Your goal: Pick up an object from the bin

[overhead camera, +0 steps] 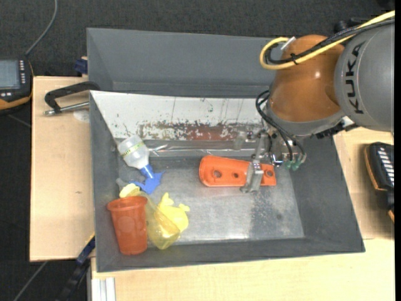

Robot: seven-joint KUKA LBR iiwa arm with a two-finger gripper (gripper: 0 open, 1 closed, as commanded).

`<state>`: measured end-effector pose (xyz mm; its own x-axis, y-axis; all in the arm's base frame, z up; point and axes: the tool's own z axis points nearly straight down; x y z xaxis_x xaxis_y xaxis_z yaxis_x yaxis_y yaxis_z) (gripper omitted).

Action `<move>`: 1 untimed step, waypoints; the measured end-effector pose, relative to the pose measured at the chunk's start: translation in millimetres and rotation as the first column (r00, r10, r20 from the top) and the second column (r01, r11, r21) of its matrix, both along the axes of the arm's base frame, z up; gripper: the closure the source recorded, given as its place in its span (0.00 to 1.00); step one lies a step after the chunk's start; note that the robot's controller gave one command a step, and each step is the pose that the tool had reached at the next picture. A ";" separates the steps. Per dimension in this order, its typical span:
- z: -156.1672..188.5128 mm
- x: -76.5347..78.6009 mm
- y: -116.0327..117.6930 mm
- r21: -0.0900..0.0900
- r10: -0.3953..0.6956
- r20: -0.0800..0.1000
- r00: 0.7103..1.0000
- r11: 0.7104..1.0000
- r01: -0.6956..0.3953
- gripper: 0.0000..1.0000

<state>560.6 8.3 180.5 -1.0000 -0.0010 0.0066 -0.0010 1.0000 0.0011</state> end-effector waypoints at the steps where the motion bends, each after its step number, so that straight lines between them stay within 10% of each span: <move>1: 4.9 1.4 0.0 0.000 0.000 0.008 1.000 1.000 0.000 0.00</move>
Offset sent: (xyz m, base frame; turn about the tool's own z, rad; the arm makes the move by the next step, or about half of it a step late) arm -0.0153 0.0144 -0.1067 -0.0725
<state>562.0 8.3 185.4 -1.0000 -0.0007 -0.0019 -0.0007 1.0000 0.0012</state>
